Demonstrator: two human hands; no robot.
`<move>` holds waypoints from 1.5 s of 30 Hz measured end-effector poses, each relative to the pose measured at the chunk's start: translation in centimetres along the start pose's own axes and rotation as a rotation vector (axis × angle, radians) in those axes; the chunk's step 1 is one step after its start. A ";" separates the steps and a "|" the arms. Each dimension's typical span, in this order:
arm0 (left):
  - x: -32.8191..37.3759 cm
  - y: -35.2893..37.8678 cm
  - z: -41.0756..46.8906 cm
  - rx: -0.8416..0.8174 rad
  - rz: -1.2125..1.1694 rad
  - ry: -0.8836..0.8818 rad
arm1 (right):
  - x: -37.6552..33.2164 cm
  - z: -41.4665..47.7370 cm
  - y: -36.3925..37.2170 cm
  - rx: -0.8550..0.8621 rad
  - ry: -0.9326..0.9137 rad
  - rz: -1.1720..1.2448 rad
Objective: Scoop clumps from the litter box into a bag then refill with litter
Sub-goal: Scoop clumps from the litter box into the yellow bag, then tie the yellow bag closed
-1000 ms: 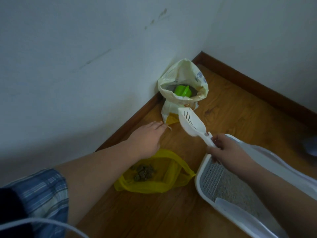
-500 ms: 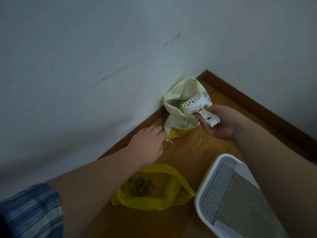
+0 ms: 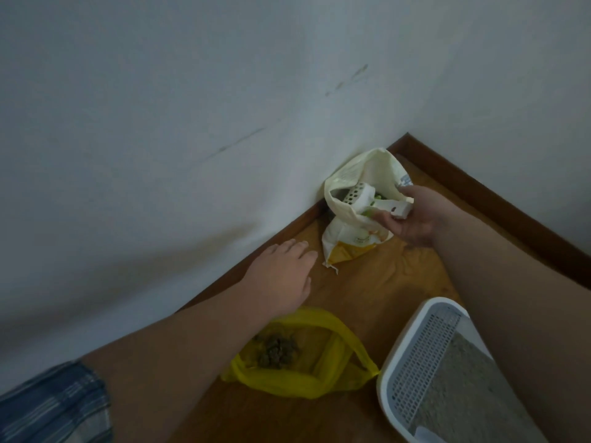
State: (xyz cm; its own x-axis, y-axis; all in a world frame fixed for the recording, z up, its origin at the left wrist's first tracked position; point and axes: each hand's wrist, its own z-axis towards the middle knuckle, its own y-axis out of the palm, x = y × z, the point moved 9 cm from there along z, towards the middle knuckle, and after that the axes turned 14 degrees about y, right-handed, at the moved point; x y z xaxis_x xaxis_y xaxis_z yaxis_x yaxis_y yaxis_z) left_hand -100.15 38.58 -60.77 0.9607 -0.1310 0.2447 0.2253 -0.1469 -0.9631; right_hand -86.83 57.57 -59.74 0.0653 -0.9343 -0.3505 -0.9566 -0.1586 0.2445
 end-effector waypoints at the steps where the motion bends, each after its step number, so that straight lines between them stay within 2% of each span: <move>1: 0.1 0.1 0.0 -0.003 -0.002 0.001 | -0.2 -0.5 -0.1 0.006 -0.030 -0.027; 6: 1.3 0.5 0.6 -0.019 -0.022 0.027 | -1.1 -1.4 -1.9 0.125 -0.262 -0.162; 12: 2.1 0.6 0.6 -0.030 -0.032 0.027 | -2.1 -0.1 -2.4 0.280 -0.433 -0.310; 18: 2.0 0.4 0.1 -0.037 -0.021 0.018 | -2.0 2.1 -3.0 0.394 -0.446 -0.447; 22: 2.3 0.3 0.2 -0.036 -0.016 0.023 | -2.2 2.5 -4.0 0.421 -0.463 -0.453; 28: 3.7 0.5 0.8 -0.029 0.007 0.059 | -1.2 -1.1 -4.5 0.391 -0.493 -0.409; 32: 4.8 1.0 0.8 -0.043 0.027 0.090 | 0.6 -4.4 -5.4 0.420 -0.542 -0.486; 37: 4.5 3.1 -1.3 -0.129 0.040 0.108 | 6.7 -4.9 -6.4 0.402 -0.510 -0.696; 40: 3.9 5.4 -3.7 -0.239 0.062 0.105 | 11.1 -3.2 -7.2 0.413 -0.476 -0.840; 45: 2.4 9.0 -6.9 -0.430 0.058 0.040 | 16.8 -1.2 -7.0 0.393 -0.503 -1.298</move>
State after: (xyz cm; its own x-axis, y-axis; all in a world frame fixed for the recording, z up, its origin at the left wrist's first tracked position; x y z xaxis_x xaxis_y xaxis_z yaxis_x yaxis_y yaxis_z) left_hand -96.94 30.20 -68.06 0.9608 -0.1882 0.2037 0.0746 -0.5322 -0.8434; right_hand -78.74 42.58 -66.27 0.9058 0.0199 -0.4233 -0.3219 -0.6174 -0.7178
